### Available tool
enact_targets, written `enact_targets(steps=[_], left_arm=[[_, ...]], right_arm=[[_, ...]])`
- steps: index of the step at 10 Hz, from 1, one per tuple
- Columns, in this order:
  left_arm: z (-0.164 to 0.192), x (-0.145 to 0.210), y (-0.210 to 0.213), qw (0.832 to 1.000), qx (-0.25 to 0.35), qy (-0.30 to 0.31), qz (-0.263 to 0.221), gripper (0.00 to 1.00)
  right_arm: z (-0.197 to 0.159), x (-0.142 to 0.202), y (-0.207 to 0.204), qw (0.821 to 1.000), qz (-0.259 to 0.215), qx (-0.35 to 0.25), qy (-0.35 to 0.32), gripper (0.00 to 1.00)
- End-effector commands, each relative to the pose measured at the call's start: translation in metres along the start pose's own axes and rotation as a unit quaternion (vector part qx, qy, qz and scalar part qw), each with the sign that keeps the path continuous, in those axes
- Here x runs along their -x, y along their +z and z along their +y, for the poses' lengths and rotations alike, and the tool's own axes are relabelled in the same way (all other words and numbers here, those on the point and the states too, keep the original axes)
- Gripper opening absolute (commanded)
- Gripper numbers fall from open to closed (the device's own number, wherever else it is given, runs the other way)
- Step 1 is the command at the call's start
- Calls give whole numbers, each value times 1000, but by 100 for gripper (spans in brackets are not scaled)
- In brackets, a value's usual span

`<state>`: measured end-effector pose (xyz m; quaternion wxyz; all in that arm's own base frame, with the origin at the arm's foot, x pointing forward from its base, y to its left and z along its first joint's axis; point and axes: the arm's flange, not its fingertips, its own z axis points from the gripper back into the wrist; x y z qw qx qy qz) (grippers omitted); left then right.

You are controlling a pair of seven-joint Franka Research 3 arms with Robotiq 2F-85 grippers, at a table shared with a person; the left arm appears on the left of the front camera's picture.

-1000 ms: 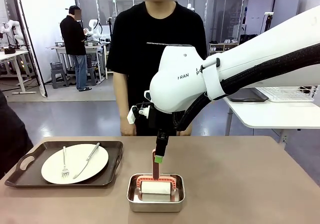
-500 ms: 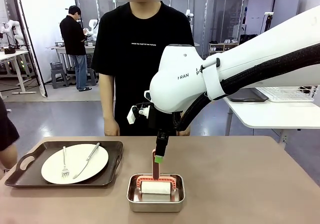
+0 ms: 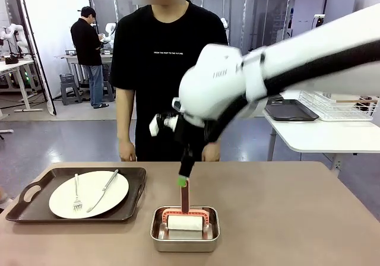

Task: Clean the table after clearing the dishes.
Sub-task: When the right (or left) Handle tray is removed, use the right hand (or left hand) to clean the right (or left) side of the table with the Lint Roller.

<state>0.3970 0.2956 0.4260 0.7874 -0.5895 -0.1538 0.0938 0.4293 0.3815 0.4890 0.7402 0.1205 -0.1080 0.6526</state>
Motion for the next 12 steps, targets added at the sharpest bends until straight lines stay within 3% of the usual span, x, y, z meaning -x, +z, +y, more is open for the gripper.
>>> enact_targets(steps=[1, 2, 5, 8, 10, 12], left_arm=[[-1, 3, 3, 1000, 3, -4, 4, 100], [-1, 3, 3, 1000, 3, -4, 4, 100], [-1, 3, 3, 1000, 3, -4, 4, 100], [-1, 3, 3, 1000, 3, -4, 4, 100], [-1, 3, 3, 1000, 3, -4, 4, 100], [-1, 3, 3, 1000, 3, -4, 4, 100]], right_arm=[[6, 35, 72, 990, -124, -62, -22, 100], [3, 58, 97, 980, -180, -76, -45, 100], [6, 168, 129, 919, -331, -178, -118, 100], [13, 327, 138, 830, -475, -215, -199, 100], [5, 419, 144, 770, -521, -242, -278, 100], [1, 466, 162, 729, -536, -238, -354, 100]])
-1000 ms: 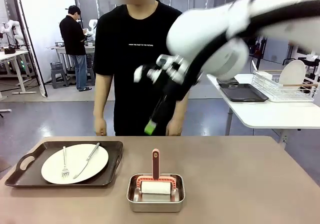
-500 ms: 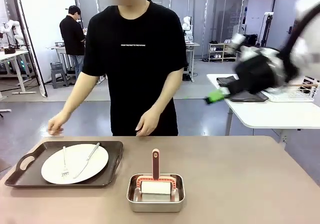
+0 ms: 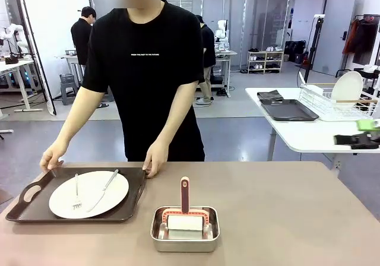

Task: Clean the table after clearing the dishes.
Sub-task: When the right (or left) Handle tray is removed, use the right hand (or left hand) to clean the right (or left) side of the table with the Lint Roller.

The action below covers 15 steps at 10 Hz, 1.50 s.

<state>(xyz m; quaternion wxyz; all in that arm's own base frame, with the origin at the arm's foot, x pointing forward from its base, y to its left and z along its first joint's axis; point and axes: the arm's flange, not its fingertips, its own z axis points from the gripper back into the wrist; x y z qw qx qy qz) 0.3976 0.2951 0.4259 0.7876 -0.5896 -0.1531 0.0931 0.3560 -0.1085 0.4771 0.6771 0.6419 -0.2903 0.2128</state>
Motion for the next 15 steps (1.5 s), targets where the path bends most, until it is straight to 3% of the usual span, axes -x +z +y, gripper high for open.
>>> enact_targets(steps=[1, 3, 7, 10, 11, 12, 15], left_arm=[[-1, 3, 4, 1000, 3, -4, 3, 100], [-1, 3, 4, 1000, 3, -4, 3, 100], [-1, 3, 4, 1000, 3, -4, 3, 100], [-1, 3, 4, 1000, 3, -4, 3, 100], [-1, 3, 4, 1000, 3, -4, 3, 100], [-1, 3, 4, 1000, 3, -4, 3, 100], [-1, 3, 4, 1000, 3, -4, 3, 100]], right_arm=[[4, -21, 25, 994, -40, 41, -89, 100], [2, -15, 71, 980, -70, 95, -157, 100], [-13, -6, 121, 976, 9, 146, -163, 100], [-34, 9, 135, 972, 19, 151, -177, 100], [-41, 7, 127, 973, 35, 126, -188, 100], [-33, 8, 130, 970, 9, 158, -184, 100], [-33, 8, 130, 970, 9, 158, -184, 100]])
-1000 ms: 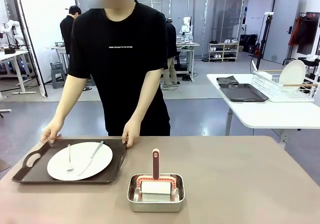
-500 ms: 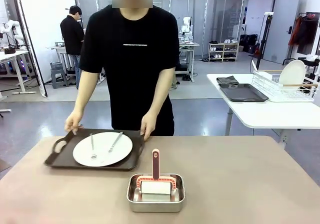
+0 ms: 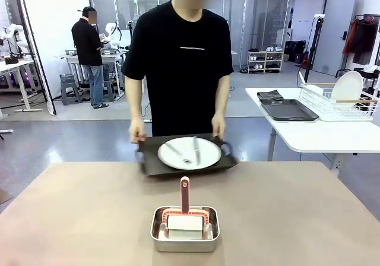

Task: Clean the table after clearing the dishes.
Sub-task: When the right (or left) Handle tray is removed, use the right hand (or left hand) to clean the right (or left) side of the table with the Lint Roller.

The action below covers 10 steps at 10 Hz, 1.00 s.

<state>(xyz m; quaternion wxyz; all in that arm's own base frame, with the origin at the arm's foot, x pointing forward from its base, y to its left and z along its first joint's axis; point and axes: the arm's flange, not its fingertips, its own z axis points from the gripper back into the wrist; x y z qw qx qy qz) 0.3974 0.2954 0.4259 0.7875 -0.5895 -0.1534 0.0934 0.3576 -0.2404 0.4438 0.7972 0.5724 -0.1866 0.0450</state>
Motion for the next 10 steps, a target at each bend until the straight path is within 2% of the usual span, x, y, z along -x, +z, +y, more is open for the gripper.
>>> enact_targets(steps=[1, 9, 10], left_arm=[[-1, 3, 3, 1000, 3, -4, 3, 100], [0, 0, 0, 1000, 0, 0, 0, 100], [-23, -3, -11, 996, -38, -66, 36, 100]], right_arm=[[5, 0, 1, 1000, -5, 6, 1, 100], [5, 0, 1, 1000, -5, 6, 1, 100], [5, 0, 1, 1000, -5, 6, 1, 100]])
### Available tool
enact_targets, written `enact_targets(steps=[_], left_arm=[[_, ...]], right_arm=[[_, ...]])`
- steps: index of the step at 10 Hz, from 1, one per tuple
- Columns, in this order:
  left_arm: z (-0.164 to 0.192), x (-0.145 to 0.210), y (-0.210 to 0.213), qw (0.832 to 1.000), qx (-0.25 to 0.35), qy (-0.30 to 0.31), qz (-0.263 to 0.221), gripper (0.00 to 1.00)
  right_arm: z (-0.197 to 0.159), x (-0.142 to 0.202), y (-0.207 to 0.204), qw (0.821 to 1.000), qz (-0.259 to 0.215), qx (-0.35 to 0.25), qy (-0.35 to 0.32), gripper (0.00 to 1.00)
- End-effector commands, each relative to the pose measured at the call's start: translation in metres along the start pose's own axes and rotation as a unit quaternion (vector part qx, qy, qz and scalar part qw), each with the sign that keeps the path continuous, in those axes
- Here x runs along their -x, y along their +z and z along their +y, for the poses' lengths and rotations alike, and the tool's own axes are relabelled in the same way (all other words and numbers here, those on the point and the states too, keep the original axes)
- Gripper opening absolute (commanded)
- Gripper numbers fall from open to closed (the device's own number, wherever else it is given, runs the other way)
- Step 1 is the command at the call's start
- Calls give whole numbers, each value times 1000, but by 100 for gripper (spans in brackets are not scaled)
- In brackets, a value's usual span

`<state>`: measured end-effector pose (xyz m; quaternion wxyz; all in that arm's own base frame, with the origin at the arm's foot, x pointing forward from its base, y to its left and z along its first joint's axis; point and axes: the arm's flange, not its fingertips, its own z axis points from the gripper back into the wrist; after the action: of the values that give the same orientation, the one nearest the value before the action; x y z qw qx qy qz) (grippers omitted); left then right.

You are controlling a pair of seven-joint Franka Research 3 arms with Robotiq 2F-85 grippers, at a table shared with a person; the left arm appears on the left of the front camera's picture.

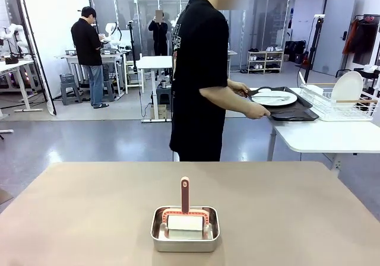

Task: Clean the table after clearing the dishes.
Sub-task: When the right (or left) Handle tray is removed, use the right hand (or left hand) to clean the right (or left) side of the table with the Lint Roller.

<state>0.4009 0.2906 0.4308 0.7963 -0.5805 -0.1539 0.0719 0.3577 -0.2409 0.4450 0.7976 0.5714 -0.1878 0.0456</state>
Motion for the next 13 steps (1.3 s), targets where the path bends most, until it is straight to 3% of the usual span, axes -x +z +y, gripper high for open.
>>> enact_targets(steps=[1, 3, 5, 6, 7, 9, 10, 12, 13], left_arm=[[-41, -4, -16, 993, -36, -102, 56, 100], [-95, -7, -56, 968, -59, -198, 140, 100], [-159, -6, -118, 927, -92, -302, 202, 100], [-198, -4, -152, 888, -149, -373, 226, 100], [-241, 4, -192, 848, -173, -427, 263, 100], [-291, 22, -261, 784, -203, -497, 313, 100], [-307, 35, -293, 755, -205, -529, 327, 100], [-322, 73, -359, 677, -217, -598, 371, 100], [-324, 88, -388, 625, -243, -637, 382, 100]], right_arm=[[4, 1, 0, 1000, -5, 5, -1, 100], [4, 1, 0, 1000, -5, 5, -1, 100], [4, 1, 0, 1000, -5, 5, -1, 100], [4, 1, 0, 1000, -5, 5, -1, 100], [4, 1, 0, 1000, -5, 5, -1, 100], [4, 1, 0, 1000, -5, 5, -1, 100], [4, 1, 0, 1000, -5, 5, -1, 100], [4, 1, 0, 1000, -5, 5, -1, 100], [4, 1, 0, 1000, -5, 5, -1, 100]])
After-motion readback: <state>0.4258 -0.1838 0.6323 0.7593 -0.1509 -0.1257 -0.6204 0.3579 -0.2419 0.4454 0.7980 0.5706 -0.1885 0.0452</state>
